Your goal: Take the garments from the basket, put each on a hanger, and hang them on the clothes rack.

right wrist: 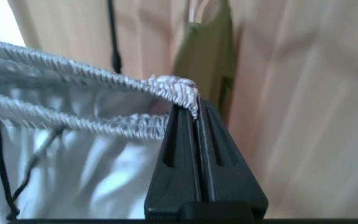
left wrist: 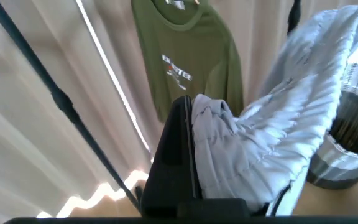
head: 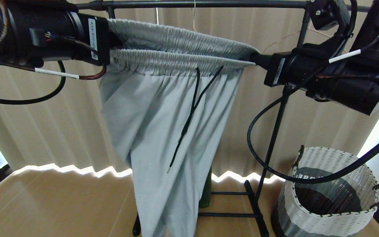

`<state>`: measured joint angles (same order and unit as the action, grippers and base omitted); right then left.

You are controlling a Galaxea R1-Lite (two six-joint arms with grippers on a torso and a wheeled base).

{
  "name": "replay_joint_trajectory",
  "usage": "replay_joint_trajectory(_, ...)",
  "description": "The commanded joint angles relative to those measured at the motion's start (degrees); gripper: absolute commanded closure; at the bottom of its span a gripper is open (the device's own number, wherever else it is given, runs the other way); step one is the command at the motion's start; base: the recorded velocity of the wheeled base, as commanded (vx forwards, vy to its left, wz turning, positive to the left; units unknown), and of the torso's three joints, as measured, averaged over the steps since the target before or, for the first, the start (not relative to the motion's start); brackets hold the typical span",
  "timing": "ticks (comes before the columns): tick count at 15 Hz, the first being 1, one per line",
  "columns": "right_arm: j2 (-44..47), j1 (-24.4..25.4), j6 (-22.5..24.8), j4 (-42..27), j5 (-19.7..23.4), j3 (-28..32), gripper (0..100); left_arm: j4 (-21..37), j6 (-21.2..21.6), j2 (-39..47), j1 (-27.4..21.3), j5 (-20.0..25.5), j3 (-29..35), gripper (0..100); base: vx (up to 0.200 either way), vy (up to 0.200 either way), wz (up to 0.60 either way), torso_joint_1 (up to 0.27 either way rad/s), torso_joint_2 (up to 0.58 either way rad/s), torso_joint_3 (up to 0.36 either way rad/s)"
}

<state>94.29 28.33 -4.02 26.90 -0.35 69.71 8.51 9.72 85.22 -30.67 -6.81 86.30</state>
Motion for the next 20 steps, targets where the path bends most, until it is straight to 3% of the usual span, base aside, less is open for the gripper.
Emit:
replay_joint_trajectory(1, -0.69, -1.35, -0.11, -0.01, -1.05, -4.05, 100, 0.02, 0.22, 1.96, 0.35, -0.48, -5.35, 100, 0.0, 0.0, 0.0, 0.0, 0.0, 0.0)
replay_joint_trajectory(3, -1.04, -1.35, -0.11, 2.19, -1.84, -8.8, 100, -2.53, -0.66, 2.31, 0.26, -0.66, -8.07, 100, 0.0, 0.0, 0.0, 0.0, 0.0, 0.0)
replay_joint_trajectory(5, -0.25, -1.35, 0.42, 6.58, -1.93, -8.89, 100, -4.55, -0.66, 1.96, 0.17, -0.66, -9.74, 100, 0.0, 0.0, 0.0, 0.0, 0.0, 0.0)
replay_joint_trajectory(11, -0.87, -1.52, 2.7, 6.49, -2.2, -8.89, 100, -6.05, -0.31, 0.56, 0.17, -0.48, -13.17, 100, 0.0, 0.0, 0.0, 0.0, 0.0, 0.0)
replay_joint_trajectory(12, -4.38, -1.52, 2.7, 5.88, -2.46, -11.43, 100, -6.66, -0.75, 0.64, 0.26, -0.39, -13.35, 100, 0.0, 0.0, 0.0, 0.0, 0.0, 0.0)
replay_joint_trajectory(13, -6.58, -1.44, 2.79, 4.74, -2.55, -12.93, 100, -6.84, -0.66, 0.91, 0.26, -0.3, -13.35, 100, 0.0, 0.0, 0.0, 0.0, 0.0, 0.0)
replay_joint_trajectory(16, -19.41, 0.06, 2.35, -9.5, -1.93, -15.57, 100, -12.38, -0.22, 6.27, 0.61, -0.3, -10.18, 100, 0.0, 0.0, 0.0, 0.0, 0.0, 0.0)
replay_joint_trajectory(18, -25.3, 7.53, 0.24, -18.29, -1.84, -16.09, 100, -13.69, -0.22, 11.63, 0.53, -0.57, -5.17, 100, 0.0, 0.0, 0.0, 0.0, 0.0, 0.0)
replay_joint_trajectory(20, -26.0, 9.9, -0.11, -18.82, -1.84, -18.03, 100, -13.69, -0.22, 14.62, 0.17, -0.74, -1.48, 100, 0.0, 0.0, 0.0, 0.0, 0.0, 0.0)
